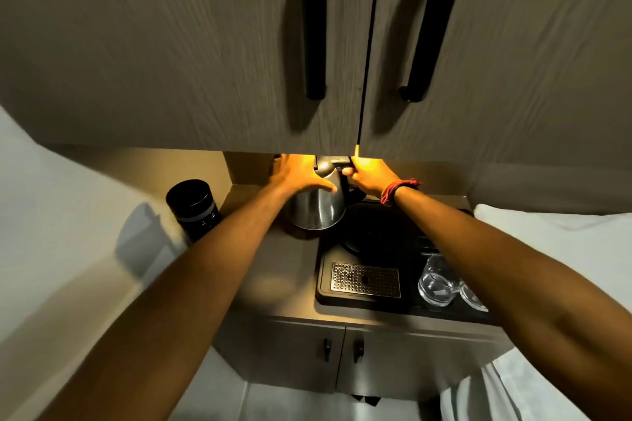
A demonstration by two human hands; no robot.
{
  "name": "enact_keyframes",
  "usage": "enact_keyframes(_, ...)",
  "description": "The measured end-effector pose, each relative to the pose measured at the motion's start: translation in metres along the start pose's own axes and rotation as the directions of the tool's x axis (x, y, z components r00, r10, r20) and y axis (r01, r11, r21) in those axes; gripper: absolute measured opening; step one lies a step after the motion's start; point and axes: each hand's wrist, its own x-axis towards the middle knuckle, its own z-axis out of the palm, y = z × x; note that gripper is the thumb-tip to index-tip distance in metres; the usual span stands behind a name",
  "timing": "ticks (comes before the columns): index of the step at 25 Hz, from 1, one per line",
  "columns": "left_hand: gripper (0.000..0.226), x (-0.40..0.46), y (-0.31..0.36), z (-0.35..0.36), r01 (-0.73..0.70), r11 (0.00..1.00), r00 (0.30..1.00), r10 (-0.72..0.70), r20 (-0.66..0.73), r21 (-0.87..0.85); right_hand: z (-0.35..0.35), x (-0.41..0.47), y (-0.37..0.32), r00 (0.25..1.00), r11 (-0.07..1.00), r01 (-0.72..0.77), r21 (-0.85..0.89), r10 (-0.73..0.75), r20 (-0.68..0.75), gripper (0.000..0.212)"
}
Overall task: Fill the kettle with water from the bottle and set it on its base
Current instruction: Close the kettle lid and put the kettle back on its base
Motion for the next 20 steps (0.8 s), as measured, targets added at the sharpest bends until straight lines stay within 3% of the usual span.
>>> enact_keyframes(4, 0.069, 0.008, 0.041, 0.020, -0.057, 0.998, 0.998, 0.056, 0.014, 0.039, -0.029, -0.024, 0.054, 0.986, 0.986, -0.167, 0.006, 0.167, 0.016, 0.030)
enact_keyframes(7, 0.080, 0.012, 0.065, 0.033, -0.124, 0.990, 0.992, 0.124, 0.018, 0.063, -0.038, -0.028, 0.061, 0.992, 0.993, -0.114, 0.019, 0.114, -0.055, 0.021)
enact_keyframes(12, 0.096, 0.013, 0.090, 0.057, -0.164, 0.984, 0.986, 0.160, 0.053, 0.075, -0.042, -0.035, 0.084, 0.992, 0.990, -0.083, -0.113, 0.072, -0.105, 0.028)
enact_keyframes(20, 0.098, 0.017, 0.097, 0.061, -0.170, 0.977, 0.983, 0.160, 0.086, 0.127, -0.037, -0.036, 0.095, 0.992, 0.994, -0.091, -0.064, 0.085, -0.091, 0.027)
